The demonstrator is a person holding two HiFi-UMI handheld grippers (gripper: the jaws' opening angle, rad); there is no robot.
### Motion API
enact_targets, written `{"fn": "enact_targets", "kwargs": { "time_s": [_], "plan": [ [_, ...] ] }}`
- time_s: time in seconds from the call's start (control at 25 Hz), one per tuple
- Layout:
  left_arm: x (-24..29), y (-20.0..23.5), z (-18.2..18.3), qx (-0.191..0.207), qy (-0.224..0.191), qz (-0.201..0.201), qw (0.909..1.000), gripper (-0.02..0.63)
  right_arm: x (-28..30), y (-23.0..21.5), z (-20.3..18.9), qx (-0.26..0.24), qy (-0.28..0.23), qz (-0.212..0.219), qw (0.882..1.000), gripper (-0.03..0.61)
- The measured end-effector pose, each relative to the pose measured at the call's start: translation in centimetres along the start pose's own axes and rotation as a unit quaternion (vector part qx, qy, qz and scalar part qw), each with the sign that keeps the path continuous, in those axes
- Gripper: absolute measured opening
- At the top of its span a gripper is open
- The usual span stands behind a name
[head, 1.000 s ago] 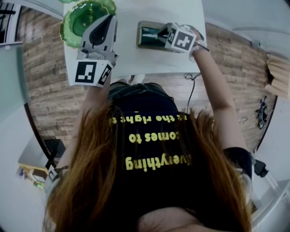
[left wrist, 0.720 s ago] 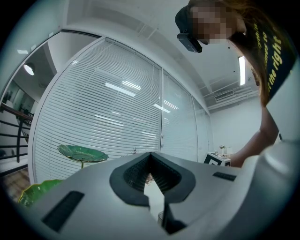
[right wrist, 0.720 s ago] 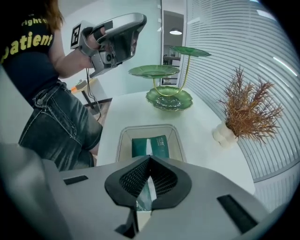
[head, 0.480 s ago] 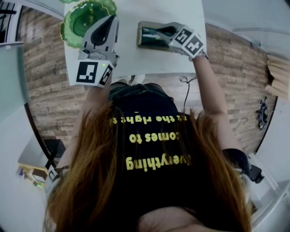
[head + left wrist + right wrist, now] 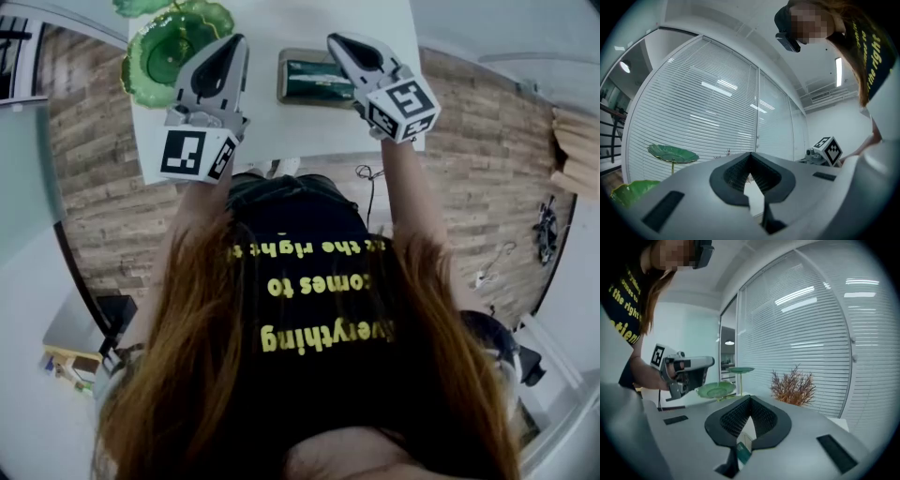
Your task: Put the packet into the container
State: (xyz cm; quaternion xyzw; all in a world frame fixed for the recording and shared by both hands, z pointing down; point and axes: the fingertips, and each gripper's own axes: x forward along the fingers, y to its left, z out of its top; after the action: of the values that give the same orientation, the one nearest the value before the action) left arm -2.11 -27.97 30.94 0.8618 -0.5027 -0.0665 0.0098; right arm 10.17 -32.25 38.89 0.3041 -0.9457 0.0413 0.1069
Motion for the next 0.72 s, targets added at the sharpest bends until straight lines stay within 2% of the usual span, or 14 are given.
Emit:
{"fn": "enact_targets", "kwargs": {
  "time_s": [0.2, 0.32, 0.72],
  "plan": [
    [0.6, -0.2, -0.1, -0.001, 0.0, -0.005, 1.0, 0.002, -1.7, -0.3, 3.6, 0.063, -0.1, -0.044, 0.992, 0.018],
    [0.9, -0.4, -0.2, -0.002, 0.0, -0.009, 1.0, 0.002, -2.7, -0.3, 4.8, 0.064, -0.138, -0.08, 0.985, 0.018],
    [1.3, -0.6, 0.0, 0.001, -0.002, -0.018, 0.9998, 0.002, -4.4, 0.2, 6.0, 0.053, -0.143, -0.116, 0.982, 0.018]
  ]
}}
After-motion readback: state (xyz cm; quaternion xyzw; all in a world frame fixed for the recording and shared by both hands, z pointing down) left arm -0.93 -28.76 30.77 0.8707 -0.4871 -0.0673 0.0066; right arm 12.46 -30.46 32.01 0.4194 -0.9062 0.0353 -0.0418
